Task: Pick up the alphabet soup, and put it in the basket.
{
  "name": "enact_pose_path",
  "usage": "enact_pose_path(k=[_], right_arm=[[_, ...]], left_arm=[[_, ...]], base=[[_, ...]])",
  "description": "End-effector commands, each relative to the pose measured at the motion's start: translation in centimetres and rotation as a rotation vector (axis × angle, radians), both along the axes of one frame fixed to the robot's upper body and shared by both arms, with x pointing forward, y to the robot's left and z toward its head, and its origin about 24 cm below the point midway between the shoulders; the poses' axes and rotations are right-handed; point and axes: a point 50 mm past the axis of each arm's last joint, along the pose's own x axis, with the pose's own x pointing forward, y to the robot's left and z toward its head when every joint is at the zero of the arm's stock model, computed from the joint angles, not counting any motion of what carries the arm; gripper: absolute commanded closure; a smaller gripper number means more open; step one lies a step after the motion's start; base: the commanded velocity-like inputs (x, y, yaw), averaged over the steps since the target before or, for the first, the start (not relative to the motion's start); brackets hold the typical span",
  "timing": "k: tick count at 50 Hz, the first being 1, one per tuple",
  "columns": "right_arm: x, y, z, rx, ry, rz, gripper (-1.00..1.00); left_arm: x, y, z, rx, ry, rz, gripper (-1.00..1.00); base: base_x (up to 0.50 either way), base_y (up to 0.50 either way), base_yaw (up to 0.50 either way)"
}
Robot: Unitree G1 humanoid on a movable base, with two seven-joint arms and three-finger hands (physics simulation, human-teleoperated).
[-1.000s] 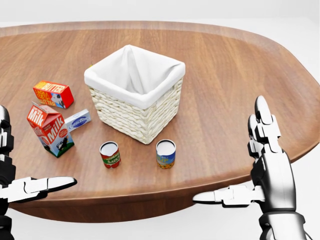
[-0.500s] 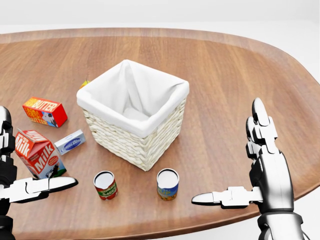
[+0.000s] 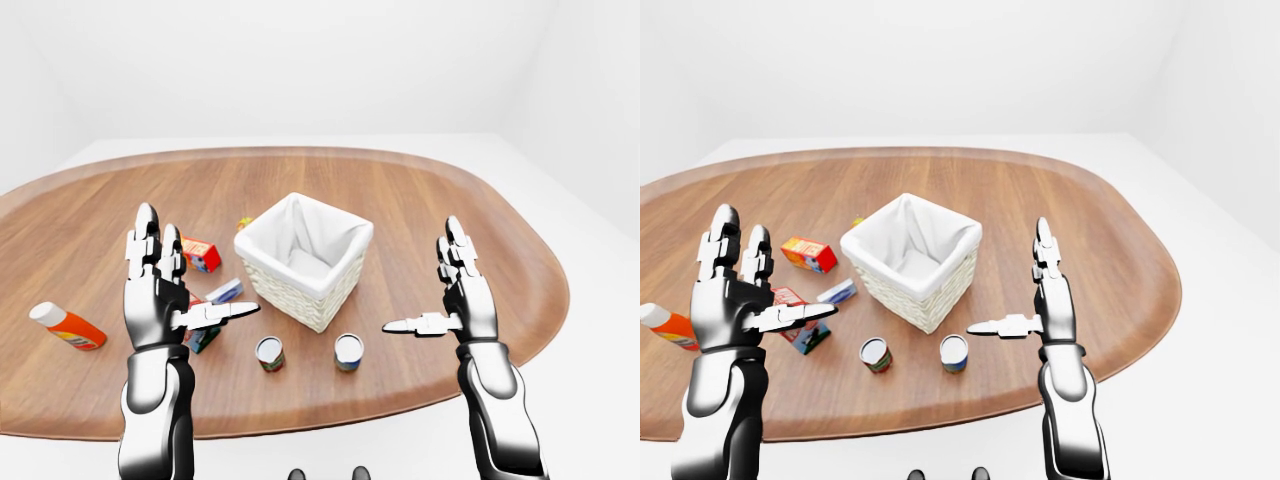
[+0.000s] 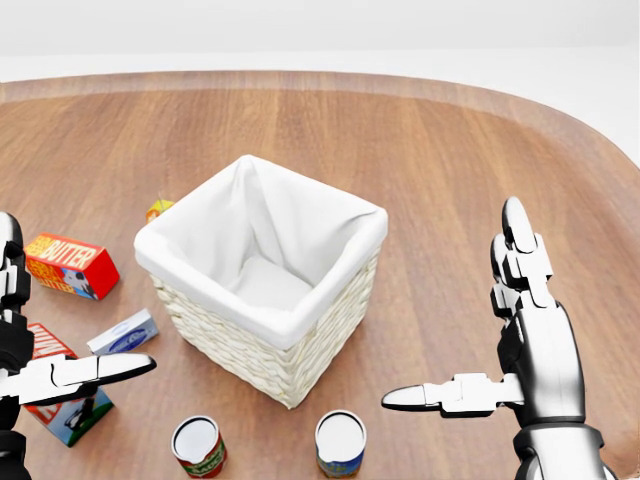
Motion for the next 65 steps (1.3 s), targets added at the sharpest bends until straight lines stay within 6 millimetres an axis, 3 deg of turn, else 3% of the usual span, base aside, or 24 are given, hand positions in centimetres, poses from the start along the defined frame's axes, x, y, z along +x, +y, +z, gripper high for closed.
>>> enact_pose_path(k=[1,17,38,65], right_arm=[[-0.1,0.0,0.1,0.0,-0.006,0.0,-1.0],[0.1,0.0,-0.1,-0.008,0.002,-0.008,-1.0],[0.1,-0.2,-0.5,-0.031,0.023,-0.028,-1.0],[-0.6,0.1,-3.6,-0.153,0.169,-0.021,-1.0]], left_arm=[[0.0,0.0,0.1,0.0,-0.004,0.0,-1.0],[0.0,-0.1,-0.1,0.001,0.003,-0.001,-1.0],[0.0,0.0,0.0,0.003,0.002,0.001,-1.0],[0.0,0.0,-0.1,0.003,0.006,0.003,-1.0]], base=[[0.32,0.0,0.0],[0.31,0.0,0.0],[0.0,0.0,0.0],[0.0,0.0,0.0]])
